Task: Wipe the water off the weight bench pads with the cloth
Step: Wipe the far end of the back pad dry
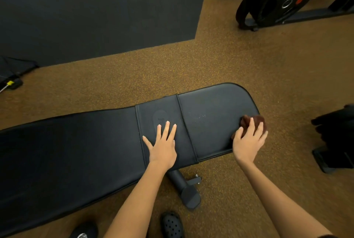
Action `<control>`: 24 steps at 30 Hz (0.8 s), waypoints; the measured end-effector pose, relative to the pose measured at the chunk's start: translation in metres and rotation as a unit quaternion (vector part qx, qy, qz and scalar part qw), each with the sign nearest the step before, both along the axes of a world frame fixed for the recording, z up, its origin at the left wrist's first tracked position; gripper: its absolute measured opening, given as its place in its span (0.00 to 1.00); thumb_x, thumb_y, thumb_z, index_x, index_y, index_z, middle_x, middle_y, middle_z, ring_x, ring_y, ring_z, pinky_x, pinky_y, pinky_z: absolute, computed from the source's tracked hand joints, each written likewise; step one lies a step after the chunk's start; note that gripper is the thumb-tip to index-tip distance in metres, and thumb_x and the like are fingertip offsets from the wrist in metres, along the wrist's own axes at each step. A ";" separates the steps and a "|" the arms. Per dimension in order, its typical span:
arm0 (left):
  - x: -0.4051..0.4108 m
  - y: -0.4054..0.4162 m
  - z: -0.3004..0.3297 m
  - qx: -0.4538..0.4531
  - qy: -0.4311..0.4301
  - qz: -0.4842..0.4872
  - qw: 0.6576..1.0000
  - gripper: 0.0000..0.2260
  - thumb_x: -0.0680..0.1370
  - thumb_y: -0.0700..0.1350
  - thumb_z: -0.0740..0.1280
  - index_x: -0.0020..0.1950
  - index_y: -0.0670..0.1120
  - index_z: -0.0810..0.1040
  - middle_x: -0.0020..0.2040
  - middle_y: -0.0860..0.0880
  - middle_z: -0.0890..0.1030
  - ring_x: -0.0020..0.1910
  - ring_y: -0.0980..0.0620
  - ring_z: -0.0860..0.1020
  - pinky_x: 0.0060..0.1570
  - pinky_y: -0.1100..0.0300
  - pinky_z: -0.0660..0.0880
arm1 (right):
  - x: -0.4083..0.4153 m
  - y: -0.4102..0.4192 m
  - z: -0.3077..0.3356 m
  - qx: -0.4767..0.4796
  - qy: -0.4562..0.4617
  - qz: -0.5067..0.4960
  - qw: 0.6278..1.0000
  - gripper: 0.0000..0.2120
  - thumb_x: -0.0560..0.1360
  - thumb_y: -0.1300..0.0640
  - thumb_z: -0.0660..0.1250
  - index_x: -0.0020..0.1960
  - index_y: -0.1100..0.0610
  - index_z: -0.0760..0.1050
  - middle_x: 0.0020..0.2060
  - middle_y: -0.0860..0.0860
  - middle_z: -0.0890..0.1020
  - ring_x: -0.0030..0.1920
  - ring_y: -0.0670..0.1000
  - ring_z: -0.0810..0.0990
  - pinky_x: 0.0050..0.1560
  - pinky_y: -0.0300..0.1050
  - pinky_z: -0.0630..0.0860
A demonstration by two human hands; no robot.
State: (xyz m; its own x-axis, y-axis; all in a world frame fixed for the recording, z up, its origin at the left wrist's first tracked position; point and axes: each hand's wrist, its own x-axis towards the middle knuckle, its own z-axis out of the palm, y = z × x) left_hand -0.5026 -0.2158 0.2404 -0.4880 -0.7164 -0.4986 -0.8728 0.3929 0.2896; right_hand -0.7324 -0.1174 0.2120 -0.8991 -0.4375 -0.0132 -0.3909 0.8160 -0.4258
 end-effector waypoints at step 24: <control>0.093 -0.034 0.103 0.227 0.452 0.541 0.672 0.20 0.73 0.57 0.70 0.57 0.44 0.79 0.50 0.46 0.83 0.50 0.51 0.81 0.51 0.57 0.79 | 0.261 -0.103 0.107 -0.169 -0.288 0.363 0.870 0.19 0.77 0.61 0.66 0.66 0.50 0.72 0.56 0.47 0.71 0.58 0.44 0.68 0.59 0.38 0.69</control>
